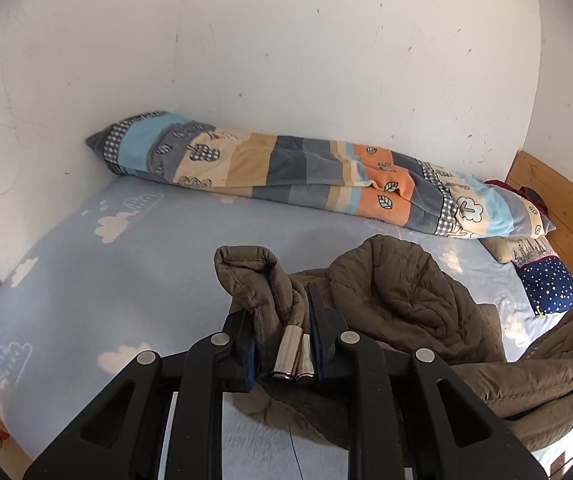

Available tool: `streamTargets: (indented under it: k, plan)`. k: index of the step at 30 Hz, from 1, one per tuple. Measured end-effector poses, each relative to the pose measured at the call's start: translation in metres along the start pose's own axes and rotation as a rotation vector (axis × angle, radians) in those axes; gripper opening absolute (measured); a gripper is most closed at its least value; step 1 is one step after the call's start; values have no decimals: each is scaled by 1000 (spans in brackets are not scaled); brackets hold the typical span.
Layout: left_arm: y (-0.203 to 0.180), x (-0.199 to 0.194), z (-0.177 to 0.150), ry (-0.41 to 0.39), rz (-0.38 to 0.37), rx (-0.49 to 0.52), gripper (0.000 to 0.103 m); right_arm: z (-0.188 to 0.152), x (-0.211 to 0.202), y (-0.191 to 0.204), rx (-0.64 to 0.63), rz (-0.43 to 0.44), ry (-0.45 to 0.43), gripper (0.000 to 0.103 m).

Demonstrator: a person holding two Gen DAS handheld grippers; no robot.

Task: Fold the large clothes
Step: 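Open both tools to release the folded hem and withdraw, then press both open tools down on the folded jacket to flatten it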

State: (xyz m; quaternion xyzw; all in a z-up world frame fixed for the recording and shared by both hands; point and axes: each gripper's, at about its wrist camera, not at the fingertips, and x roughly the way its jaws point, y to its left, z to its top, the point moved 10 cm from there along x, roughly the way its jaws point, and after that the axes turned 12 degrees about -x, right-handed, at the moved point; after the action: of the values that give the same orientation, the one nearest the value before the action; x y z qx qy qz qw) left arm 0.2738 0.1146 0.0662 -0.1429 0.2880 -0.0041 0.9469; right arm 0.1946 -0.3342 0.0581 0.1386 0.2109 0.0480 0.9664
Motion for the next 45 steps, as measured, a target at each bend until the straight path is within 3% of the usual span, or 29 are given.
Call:
streamTargets:
  k: [7, 16, 18, 21, 23, 29, 30, 33, 35, 39, 45]
  plan:
    - [-19, 82, 29, 93, -2, -28, 24, 17, 66, -16, -3, -45, 28, 10]
    - [-17, 208, 23, 230, 79, -93, 33, -3, 176, -61, 41, -129, 133, 11]
    - [-11, 231, 16, 253, 114, -88, 37, -11, 194, -72, 57, -149, 158, 11]
    - [-5, 253, 9, 254, 126, -89, 51, -25, 220, -85, 82, -162, 192, 11]
    - [1, 258, 11, 224, 139, -103, 75, -32, 234, -93, 115, -168, 213, 11]
    - [19, 256, 29, 194, 125, -177, 80, -34, 245, -112, 358, -31, 230, 27]
    - [21, 254, 34, 187, 124, -182, 80, -29, 241, -111, 364, -20, 221, 33]
    - [27, 242, 47, 149, 139, -182, 80, -5, 212, -120, 361, -62, 128, 71]
    - [31, 234, 58, 123, 140, -200, 80, 11, 188, -126, 362, -75, 65, 72]
    - [24, 214, 60, 104, 105, -209, 80, 14, 155, -100, 287, -52, 43, 72]
    - [-22, 175, 1, 128, 45, -76, 80, -24, 144, -11, 92, 9, 122, 69]
